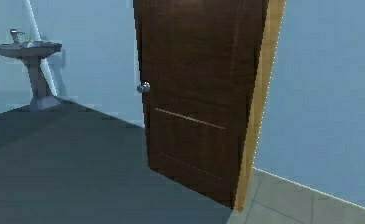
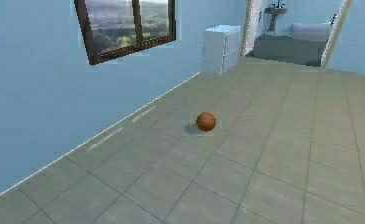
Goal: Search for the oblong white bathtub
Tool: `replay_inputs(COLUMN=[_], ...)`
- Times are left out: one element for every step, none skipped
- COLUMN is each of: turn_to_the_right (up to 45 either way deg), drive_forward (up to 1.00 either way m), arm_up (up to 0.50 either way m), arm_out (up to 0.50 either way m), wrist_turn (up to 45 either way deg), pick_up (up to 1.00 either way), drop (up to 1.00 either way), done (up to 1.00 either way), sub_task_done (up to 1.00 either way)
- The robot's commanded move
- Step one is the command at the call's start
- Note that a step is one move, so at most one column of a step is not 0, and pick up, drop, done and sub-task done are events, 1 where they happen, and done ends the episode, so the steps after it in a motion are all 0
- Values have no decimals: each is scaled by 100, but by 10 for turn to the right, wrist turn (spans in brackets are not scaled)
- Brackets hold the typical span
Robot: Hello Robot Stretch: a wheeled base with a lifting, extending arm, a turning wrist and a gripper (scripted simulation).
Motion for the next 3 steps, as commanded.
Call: replay_inputs(turn_to_the_right=[-450,-120,0], drive_forward=[0,0,100], arm_up=[0,0,0], arm_out=[0,0,0], wrist_turn=[0,0,0], pick_up=[0,0,0], drop=[0,0,0], done=[0,0,0], sub_task_done=[0,0,0])
